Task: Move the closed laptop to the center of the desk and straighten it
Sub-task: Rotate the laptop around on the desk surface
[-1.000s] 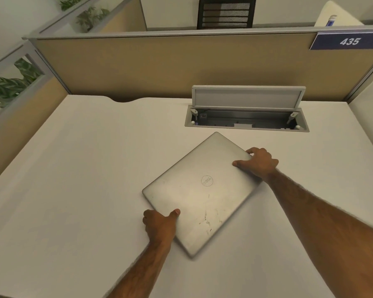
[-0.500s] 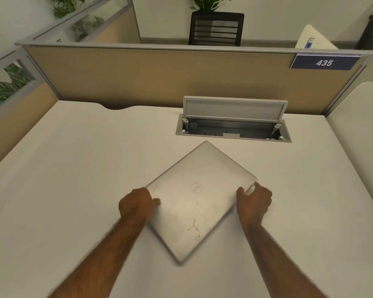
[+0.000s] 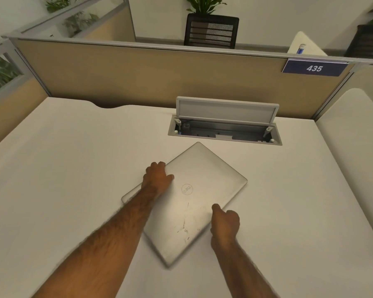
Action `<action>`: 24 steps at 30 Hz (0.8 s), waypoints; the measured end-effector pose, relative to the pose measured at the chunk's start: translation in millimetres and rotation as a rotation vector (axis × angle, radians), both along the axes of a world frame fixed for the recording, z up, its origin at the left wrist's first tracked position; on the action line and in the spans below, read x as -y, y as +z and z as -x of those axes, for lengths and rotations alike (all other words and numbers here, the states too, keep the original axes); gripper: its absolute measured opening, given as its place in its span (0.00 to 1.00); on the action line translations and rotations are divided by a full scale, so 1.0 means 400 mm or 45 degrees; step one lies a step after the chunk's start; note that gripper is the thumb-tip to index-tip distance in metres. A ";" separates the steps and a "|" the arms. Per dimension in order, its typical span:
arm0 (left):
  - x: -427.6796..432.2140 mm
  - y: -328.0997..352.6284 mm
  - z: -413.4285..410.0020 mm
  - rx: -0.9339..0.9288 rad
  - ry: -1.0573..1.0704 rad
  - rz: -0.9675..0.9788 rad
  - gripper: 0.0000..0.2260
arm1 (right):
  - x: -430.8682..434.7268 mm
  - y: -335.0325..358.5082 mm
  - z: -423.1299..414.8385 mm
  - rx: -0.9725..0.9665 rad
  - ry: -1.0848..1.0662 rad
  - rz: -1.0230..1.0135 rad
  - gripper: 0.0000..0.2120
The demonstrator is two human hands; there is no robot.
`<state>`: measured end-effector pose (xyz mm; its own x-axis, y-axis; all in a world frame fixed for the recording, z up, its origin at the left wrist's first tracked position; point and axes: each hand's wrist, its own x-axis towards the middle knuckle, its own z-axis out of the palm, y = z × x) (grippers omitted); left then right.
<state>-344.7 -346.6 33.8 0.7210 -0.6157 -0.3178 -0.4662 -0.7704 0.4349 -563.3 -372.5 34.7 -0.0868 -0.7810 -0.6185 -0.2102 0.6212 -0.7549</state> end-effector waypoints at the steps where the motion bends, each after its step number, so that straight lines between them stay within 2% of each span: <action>1: 0.001 -0.005 -0.002 -0.015 0.007 0.013 0.26 | -0.004 0.003 -0.006 0.023 -0.012 -0.014 0.17; 6: 0.006 -0.009 -0.018 -0.060 0.018 0.062 0.28 | -0.005 0.017 -0.047 -0.016 0.004 -0.084 0.12; 11: 0.007 -0.011 -0.031 -0.178 0.110 0.096 0.26 | -0.011 0.002 -0.048 -0.026 -0.101 -0.111 0.08; 15: 0.016 -0.006 -0.033 -0.227 0.153 0.152 0.24 | -0.010 -0.004 -0.050 -0.046 -0.111 -0.106 0.17; 24: -0.014 -0.001 -0.012 -0.260 0.208 0.179 0.24 | -0.002 0.000 -0.040 -0.090 -0.075 -0.079 0.16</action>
